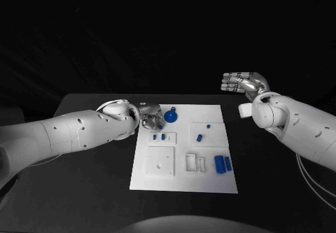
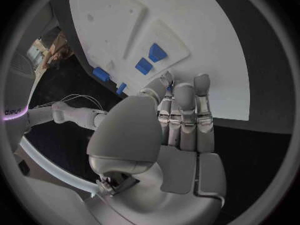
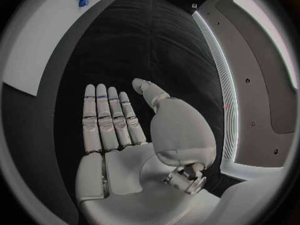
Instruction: Assemble the parts on the task board
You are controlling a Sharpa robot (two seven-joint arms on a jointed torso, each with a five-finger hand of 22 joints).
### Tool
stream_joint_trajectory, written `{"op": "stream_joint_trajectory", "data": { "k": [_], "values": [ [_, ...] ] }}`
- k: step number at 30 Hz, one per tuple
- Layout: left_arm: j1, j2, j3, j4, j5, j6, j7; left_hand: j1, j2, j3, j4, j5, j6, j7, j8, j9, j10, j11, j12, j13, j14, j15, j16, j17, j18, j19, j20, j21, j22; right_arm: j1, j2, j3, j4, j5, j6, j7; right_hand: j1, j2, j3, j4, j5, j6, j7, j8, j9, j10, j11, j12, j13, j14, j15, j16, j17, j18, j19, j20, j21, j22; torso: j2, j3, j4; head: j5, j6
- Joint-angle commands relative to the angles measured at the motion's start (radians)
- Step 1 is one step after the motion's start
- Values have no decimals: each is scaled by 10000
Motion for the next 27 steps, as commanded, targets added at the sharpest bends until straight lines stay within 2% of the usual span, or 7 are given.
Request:
{"op": "stream_joint_trajectory", "data": {
  "k": [1,6,14,17,21,23,27],
  "values": [
    [-66,-7,-59,-2,-119,269,-73,-24,66,2,-86,-46,-117,36,12,3,-33,6,-42,11,8,40,26,-6,191,-29,33,63,203,-9,-2,4,13,13,157,87,-90,18,-21,48,58,82,13,-8,-5,59,19,-49,-15,63,4,-53,-10,81,8,-4,19,-12,1,5,0,12,6],
    [-66,-15,-60,16,-13,230,-73,-71,17,58,-80,-87,-338,66,4,-4,-209,64,-45,8,-22,73,19,-17,206,-53,54,62,197,-15,-12,4,22,13,117,102,-90,18,-21,48,58,82,13,-8,-5,59,19,-49,-15,63,4,-53,-10,81,8,-4,19,-12,2,8,-6,14,8],
    [-66,-57,-59,-11,182,173,-194,-171,-313,370,-16,-247,-1878,-73,4,-25,-733,230,-46,3,-102,170,-69,-69,260,-84,127,-25,170,-22,-57,4,11,13,19,124,-88,-12,-123,27,62,11,33,-10,-7,-18,49,-50,-14,-21,45,-53,-9,64,-81,23,11,-14,3,16,-16,16,4],
    [-66,-72,-58,-21,205,121,-251,-197,-453,503,48,-266,-2004,-26,1,-25,-845,280,-46,2,-128,201,-93,-85,279,-83,153,-79,166,-26,-79,4,27,10,0,130,-76,-8,-151,14,61,5,35,-10,-7,-39,56,-50,-15,-35,54,-55,-10,66,-98,28,12,-14,2,11,-19,11,16],
    [-66,-90,-58,-39,211,18,-351,-205,-675,563,104,-239,-2485,7,-11,-38,-1231,417,-45,1,-243,277,-184,-133,308,-132,213,-193,150,-36,-121,4,53,-26,-3,125,-63,-6,-176,1,57,6,37,-11,-7,-58,62,-48,-14,-44,66,-54,-10,66,-114,35,13,-14,0,10,-11,3,4],
    [-66,-103,-58,-55,210,-66,-399,-187,-757,611,112,-57,-2525,22,-10,-39,-1365,457,-45,-2,-277,308,-223,-160,338,-143,243,-241,153,-42,-145,4,59,-44,29,118,-47,-1,-201,-19,47,23,31,-8,-6,-49,59,-41,-15,-54,78,-55,-10,67,-131,42,11,-15,-1,9,-6,-5,4],
    [-66,-144,-57,-120,209,-296,-475,-161,-875,700,157,-43,-2593,37,-14,-42,-1393,481,-47,-3,-278,326,-275,-211,391,-102,281,-340,169,-67,-218,3,80,-219,136,105,-27,18,-200,-55,26,82,15,-8,-5,7,40,-44,-16,13,63,-50,-8,87,-68,24,36,-8,-2,5,-3,-6,21]
  ]
}}
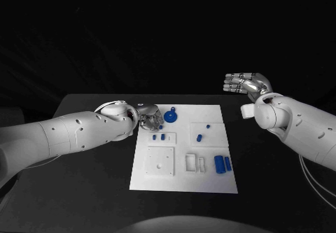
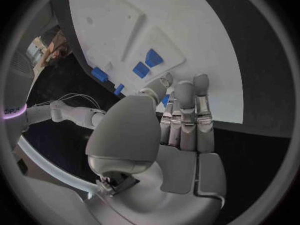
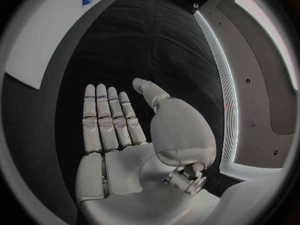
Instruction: Assemble the parts on the task board
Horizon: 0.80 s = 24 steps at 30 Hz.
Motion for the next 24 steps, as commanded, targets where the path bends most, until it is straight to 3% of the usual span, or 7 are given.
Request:
{"op": "stream_joint_trajectory", "data": {
  "k": [1,4,8,11,14,19,24],
  "values": [
    [-24,-43,-20,-100,26,-275,-313,17,-97,93,13,34,-53,25,-48,-12,-43,3,21,2,-8,61,-84,-38,88,30,50,-87,175,-27,-53,4,40,-287,190,83,-27,24,-38,-23,27,99,11,-7,-5,58,-2,-46,-16,65,29,-50,-7,90,25,-54,34,-9,-3,-7,9,-4,19],
    [-24,-80,-16,-184,47,-436,-310,76,-90,155,-12,40,108,70,-38,-5,-16,0,21,2,-41,57,-119,-57,93,23,46,-107,184,-66,-135,3,86,-867,343,46,-9,63,95,-69,13,345,-62,8,7,307,-106,-33,-16,768,-222,54,40,211,649,-262,239,28,-2,-9,6,-4,28],
    [-22,-170,37,-322,379,-770,-205,89,-50,278,-8,43,576,184,-7,12,141,-37,21,2,-42,40,-198,-100,91,14,32,-126,195,-155,-295,3,227,-2437,744,-63,237,126,179,-251,-171,991,-262,103,93,1102,-438,16,0,2377,-848,506,322,392,2222,-863,906,211,-4,-12,-4,-2,50],
    [-21,-243,159,-429,798,-1104,-90,103,-21,382,-26,95,825,263,-7,15,310,-71,20,2,-60,6,-374,-180,85,-14,7,-167,185,-234,-417,3,395,-3696,962,-156,435,124,-56,-385,-238,1286,-366,73,116,1483,-604,-67,4,3220,-1177,804,669,334,3088,-1266,1331,361,-3,-4,-7,-20,73],
    [-20,-326,354,-509,1429,-1392,28,125,23,512,-81,142,1018,334,-8,18,403,-78,24,3,-32,-8,-568,-259,75,-33,-20,-195,189,-327,-558,3,627,-4903,1157,-294,608,128,-359,-522,-253,1570,-476,44,130,1888,-792,-100,10,3985,-1485,1223,1278,260,3906,-1674,1824,589,-13,-3,-16,-53,107],
    [-4,-504,604,-466,2613,-1578,148,28,4,659,-162,134,1067,346,-21,14,406,-75,26,4,61,-8,-753,-290,65,-45,-25,-222,196,-470,-768,3,1067,-6547,1268,-568,748,181,-659,-741,-251,1762,-545,7,107,2231,-938,-116,19,4027,-1735,2496,2907,121,4469,-2053,2479,1006,-15,13,-6,-128,154],
    [80,-661,766,-327,4348,-1860,430,-162,27,598,-74,52,1138,393,-16,16,388,-66,24,4,-65,0,-1427,-517,24,-190,6,-580,17,-623,-919,3,1550,-8077,1080,-997,754,197,-473,-808,-537,1831,-581,-2,104,2341,-995,-119,26,3532,-1858,4428,5453,119,4458,-2235,3641,1962,-32,7,4,-195,180]
  ]
}}
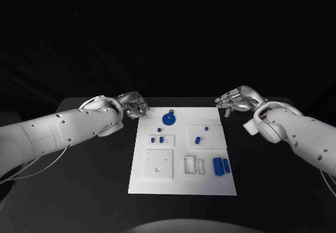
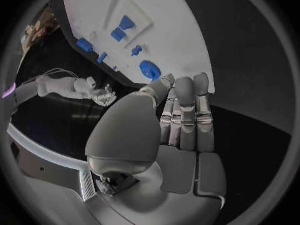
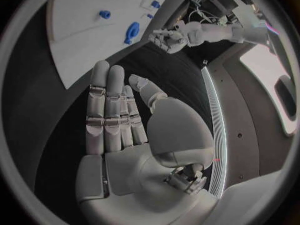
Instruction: Assemble the parts on the task board
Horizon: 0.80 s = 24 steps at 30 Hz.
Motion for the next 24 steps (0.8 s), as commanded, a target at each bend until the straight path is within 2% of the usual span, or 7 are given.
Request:
{"op": "stream_joint_trajectory", "data": {
  "k": [1,8,10,13,16,21,24],
  "values": [
    [85,-73,74,153,2576,-663,526,-154,-10,-72,108,-48,60,-17,-17,14,39,13,35,13,-166,30,-498,-184,7,-166,18,-281,-51,-97,-73,4,329,-2620,148,-639,127,1,340,-33,-516,43,-6,-30,-10,34,-26,-37,13,-73,-79,731,1000,44,-130,-76,532,463,-14,-1,15,-85,38],
    [180,-244,231,552,4533,-963,1193,-289,-10,-530,353,-561,-49,61,-18,14,-160,171,35,14,-1285,368,-3821,-1455,-345,-1250,345,-2196,-1502,-358,-181,2,1179,-4691,-450,-1725,-88,-271,1393,41,-1370,-215,58,-34,-54,-293,79,-42,3,-132,-32,1592,2213,196,-402,-27,1594,1516,0,-12,1,-176,95],
    [191,-270,259,692,5033,-1009,1432,-296,5,-794,480,-841,-112,90,-7,18,-265,281,40,17,-1339,710,-6201,-2347,-435,-1833,691,-2761,-2952,-439,-186,-3,1467,-5265,-630,-2151,-127,-421,1896,73,-1945,-304,91,-28,-69,-562,158,-36,-2,-174,19,1761,2401,273,-458,25,1762,1721,8,-15,8,-202,103],
    [198,-287,277,860,5677,-1046,1649,-210,95,-1042,570,-938,-150,105,-17,13,-320,347,41,18,-1259,963,-7980,-2695,-485,-2279,965,-2743,-4645,-537,-156,-20,1725,-5892,-845,-2636,-189,-650,2313,163,-2381,-332,107,-27,-72,-801,226,-46,-10,-156,51,1881,2511,348,-478,68,1897,1893,15,-21,17,-228,120],
    [201,-296,285,968,6095,-1026,1679,-182,170,-1150,617,-915,-168,119,-11,15,-392,406,44,19,-1308,1152,-9051,-2771,-498,-2511,1155,-2729,-5908,-612,-85,-75,1848,-6452,-1077,-3024,-197,-900,2680,320,-2650,-319,111,-25,-70,-1011,279,-41,-11,-160,109,1967,2583,403,-507,126,1983,2037,16,-27,24,-223,125],
    [202,-306,289,1082,6477,-990,1771,-122,256,-1358,606,-927,-171,119,-10,14,-483,458,43,13,-1763,1340,-9185,-2983,-422,-2412,1357,-2696,-8016,-668,58,-231,1926,-7256,-1205,-3508,-13,-1552,3447,888,-3043,-176,89,-26,-71,-1202,334,-49,-14,-185,195,2129,2648,529,-615,251,2158,2438,22,-21,46,-229,111],
    [203,-323,290,1136,6628,-928,1801,-85,247,-1431,543,-916,-203,105,-15,11,-514,458,35,10,-1962,1403,-9196,-3009,-384,-2280,1404,-2695,-8640,-680,112,-296,1927,-7507,-1122,-3647,43,-1596,3411,980,-3108,-206,101,-26,-71,-1221,342,-47,-13,-178,244,2148,2637,410,-577,292,2174,2517,25,-36,52,-196,107]
  ]
}}
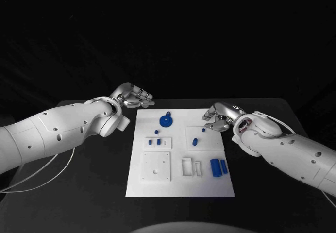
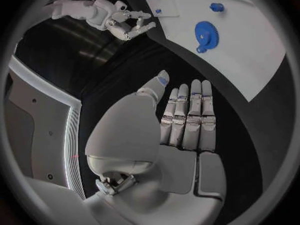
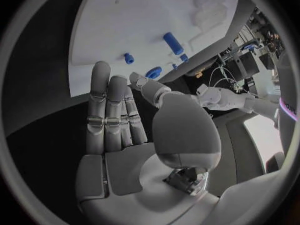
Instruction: Assemble the parts on the task board
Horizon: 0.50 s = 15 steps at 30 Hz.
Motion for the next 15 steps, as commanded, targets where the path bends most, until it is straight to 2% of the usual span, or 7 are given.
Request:
{"op": "stream_joint_trajectory", "data": {
  "k": [1,4,5,11,12,15],
  "values": [
    [17,-17,13,79,814,-27,394,31,47,-81,-19,-14,-49,16,-18,4,-90,34,19,-1,-86,26,-38,-12,-58,136,13,32,-432,-11,47,-43,14,-1194,-154,-720,-25,-137,-62,115,-69,20,17,-30,-16,-87,-5,-48,-9,-23,44,33,-9,-27,10,60,29,45,5,-11,1,48,-16],
    [17,-30,14,108,892,44,386,43,130,-171,-144,-6,-53,29,-47,-9,-119,60,15,-3,-206,52,39,-16,24,429,69,41,-1513,-16,89,-99,7,-1335,47,-798,-69,-225,-228,218,-6,-58,30,-28,-29,-162,17,-50,-10,-17,53,43,-21,-78,37,45,-38,49,2,-16,-12,35,-27],
    [17,-33,14,115,910,51,384,39,128,-177,-144,-8,-53,29,-43,-7,-120,59,15,-3,-201,52,28,-16,22,436,66,44,-1548,-17,98,-113,8,-1357,102,-807,-68,-236,-309,261,2,-73,33,-26,-29,-165,23,-49,-9,-14,62,55,-25,-95,62,45,-83,48,1,-22,-6,28,-39],
    [17,-49,14,128,1065,42,403,8,90,-282,-149,-32,-161,67,-21,2,-191,80,18,0,-189,69,-46,-16,14,550,55,67,-2085,-20,172,-229,14,-1434,453,-821,-27,-233,-421,326,33,-95,33,-28,-30,-84,1,-46,-7,2,55,107,-26,-117,156,35,-199,78,3,-4,4,82,-64],
    [17,-50,14,127,1097,41,409,47,134,-375,-148,-32,-179,72,-13,5,-220,87,21,1,-173,67,-52,-12,18,699,52,92,-2674,-20,183,-242,13,-1438,500,-816,-32,-230,-420,331,49,-94,32,-28,-30,-65,-4,-43,-6,6,54,116,-23,-120,160,36,-203,83,5,1,6,88,-69],
    [17,-56,14,111,1182,35,423,47,149,-386,-146,-37,-194,73,-19,3,-238,91,17,0,-151,60,-44,-13,22,760,48,99,-2880,-20,210,-295,26,-1427,709,-784,-40,-197,-345,320,287,-34,12,-22,-19,87,-44,-45,-6,42,37,207,18,-138,211,17,-187,144,4,2,4,111,-92]
  ]
}}
